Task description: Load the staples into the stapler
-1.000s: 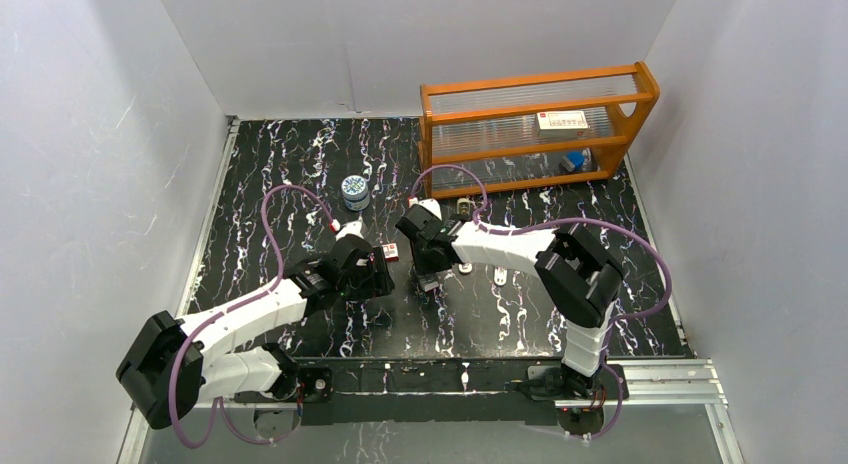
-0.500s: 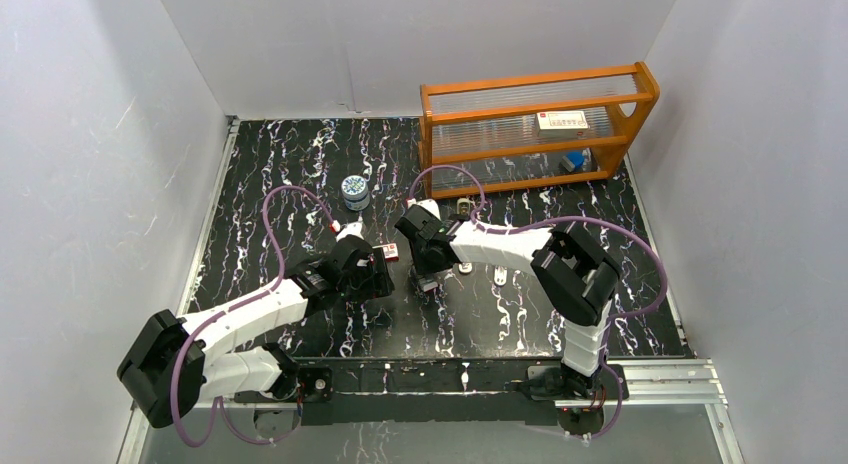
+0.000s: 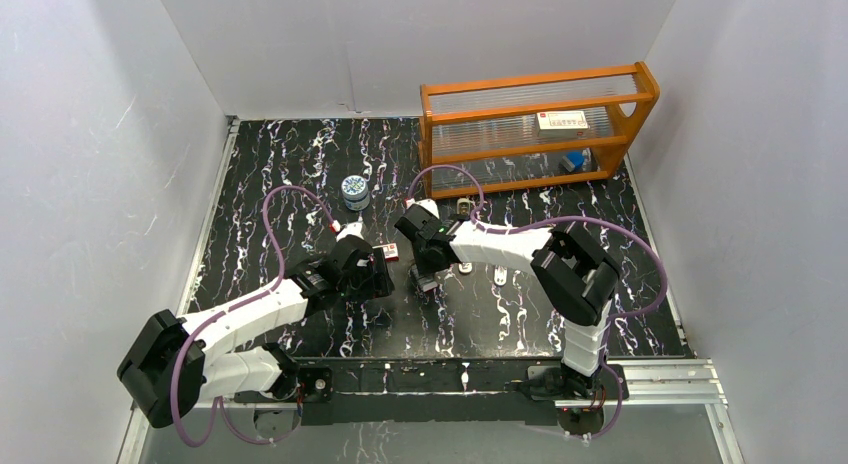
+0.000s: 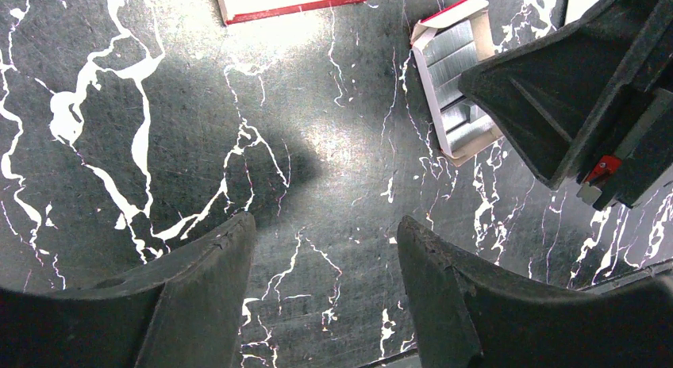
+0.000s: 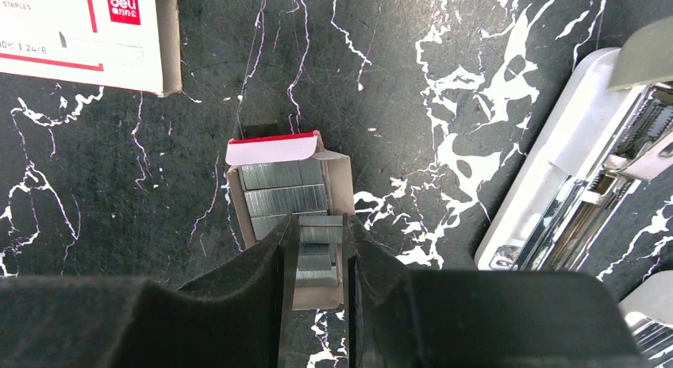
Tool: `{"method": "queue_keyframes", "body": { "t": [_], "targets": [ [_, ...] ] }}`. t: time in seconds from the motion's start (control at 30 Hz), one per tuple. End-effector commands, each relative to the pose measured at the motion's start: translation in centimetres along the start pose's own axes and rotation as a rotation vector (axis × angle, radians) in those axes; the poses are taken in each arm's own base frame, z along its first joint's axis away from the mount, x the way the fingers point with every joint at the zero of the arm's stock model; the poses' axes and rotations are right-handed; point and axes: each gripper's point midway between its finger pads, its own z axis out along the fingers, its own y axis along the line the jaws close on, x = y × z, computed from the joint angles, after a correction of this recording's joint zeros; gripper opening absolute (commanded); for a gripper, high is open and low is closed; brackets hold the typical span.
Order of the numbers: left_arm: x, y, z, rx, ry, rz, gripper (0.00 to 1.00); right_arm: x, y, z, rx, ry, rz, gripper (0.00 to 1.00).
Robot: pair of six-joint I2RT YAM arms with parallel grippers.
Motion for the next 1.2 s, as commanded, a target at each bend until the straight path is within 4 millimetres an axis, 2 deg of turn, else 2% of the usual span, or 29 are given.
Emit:
{"method": "queue_keyframes", "body": {
  "t": [0.0,0.33,0.5,0.6,0.77,0.87,1.0,1.17],
  "targets": [
    [-0.4,0.6,0.0,-0.022,-0.022,0.007,0.63,-2.2,1.1,-0.7,-0.026,-0.062,0.012,0.32],
    [-0.6,0.4,0.1,-0.018,-0.024,0.004,0.63,-4.2,1.1,-3.9,-0.058,-0.156,0.06,0.32],
    [-0.7,0.2,0.1,-0.015,-0.025,0.003,0.63,-3.5,0.6,-5.7,-0.084,-0.157,0.062,0.32],
    [-0.8,0.0,0.0,-0.009,-0.027,0.0,0.63,-1.1,-0.7,-6.4,-0.072,-0.097,0.016,0.32],
    [-1.3,-0.2,-0.2,-0.006,-0.042,0.002,0.63,4.1,-3.7,-7.8,-0.032,0.051,-0.072,0.32],
    [-1.6,-0.3,-0.3,-0.01,-0.053,0.004,0.63,6.5,-4.7,-8.7,-0.043,0.124,-0.105,0.32],
    [-1.8,-0.4,-0.4,-0.008,-0.058,0.002,0.63,8.3,-4.5,-9.0,-0.097,0.175,-0.139,0.32],
    [-1.5,-0.2,-0.3,-0.013,-0.05,-0.002,0.63,9.7,-4.4,-8.0,-0.115,0.234,-0.179,0.32]
  ]
}}
